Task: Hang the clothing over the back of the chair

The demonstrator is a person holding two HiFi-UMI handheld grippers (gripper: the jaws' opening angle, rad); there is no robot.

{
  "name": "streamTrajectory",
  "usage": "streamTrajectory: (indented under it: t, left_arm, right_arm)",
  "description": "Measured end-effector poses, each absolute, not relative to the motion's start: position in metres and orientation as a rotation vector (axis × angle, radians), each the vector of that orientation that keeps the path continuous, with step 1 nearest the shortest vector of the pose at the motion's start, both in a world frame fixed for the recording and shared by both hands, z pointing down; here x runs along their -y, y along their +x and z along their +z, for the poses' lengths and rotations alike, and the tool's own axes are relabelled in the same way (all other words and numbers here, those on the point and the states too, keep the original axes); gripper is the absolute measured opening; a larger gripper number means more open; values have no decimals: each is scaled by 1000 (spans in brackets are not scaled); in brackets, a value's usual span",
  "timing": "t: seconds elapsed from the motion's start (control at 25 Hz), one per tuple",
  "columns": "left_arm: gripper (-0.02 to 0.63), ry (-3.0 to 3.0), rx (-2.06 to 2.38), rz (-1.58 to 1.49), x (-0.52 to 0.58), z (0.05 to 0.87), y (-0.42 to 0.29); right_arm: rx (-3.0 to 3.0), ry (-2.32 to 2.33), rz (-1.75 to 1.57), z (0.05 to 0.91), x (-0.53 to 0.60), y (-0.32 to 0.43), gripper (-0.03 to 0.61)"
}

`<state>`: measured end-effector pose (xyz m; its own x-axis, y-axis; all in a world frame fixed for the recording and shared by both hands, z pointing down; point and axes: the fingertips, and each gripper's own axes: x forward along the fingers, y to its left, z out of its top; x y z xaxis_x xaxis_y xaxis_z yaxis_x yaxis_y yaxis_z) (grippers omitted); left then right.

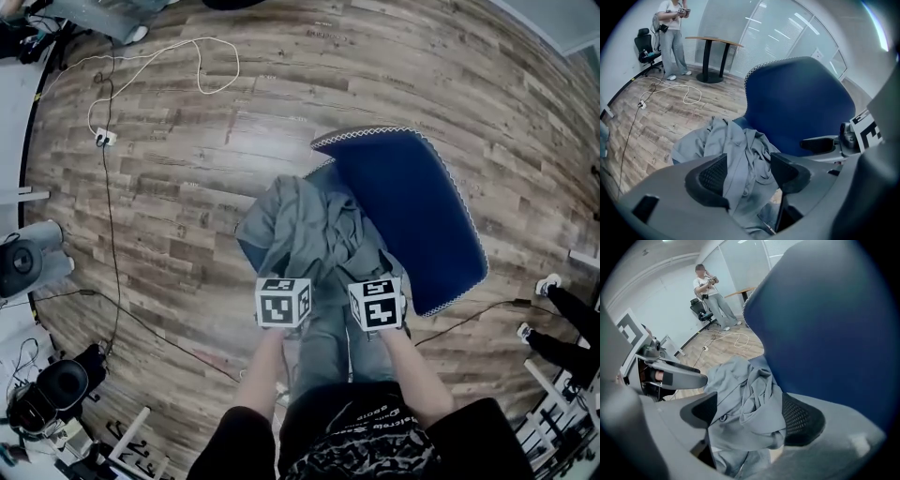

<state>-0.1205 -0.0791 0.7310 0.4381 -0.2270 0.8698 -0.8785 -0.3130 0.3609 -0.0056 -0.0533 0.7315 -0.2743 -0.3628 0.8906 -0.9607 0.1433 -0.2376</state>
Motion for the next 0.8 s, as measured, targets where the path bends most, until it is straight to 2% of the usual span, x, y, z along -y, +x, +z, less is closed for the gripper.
streamTrajectory:
  t: [0.2,0.6,0.8]
  left_arm:
    - [286,1788,961,963,96,764,-126]
    - [357,1790,900,1101,114,829,-129]
    - [364,1763,867,1128,113,854,-124]
  right_arm:
    - [1681,1316,1142,764,55,1,428]
    - [1559,1361,1194,824,56,8,473]
    - [1505,1366,1222,849,57,6,494]
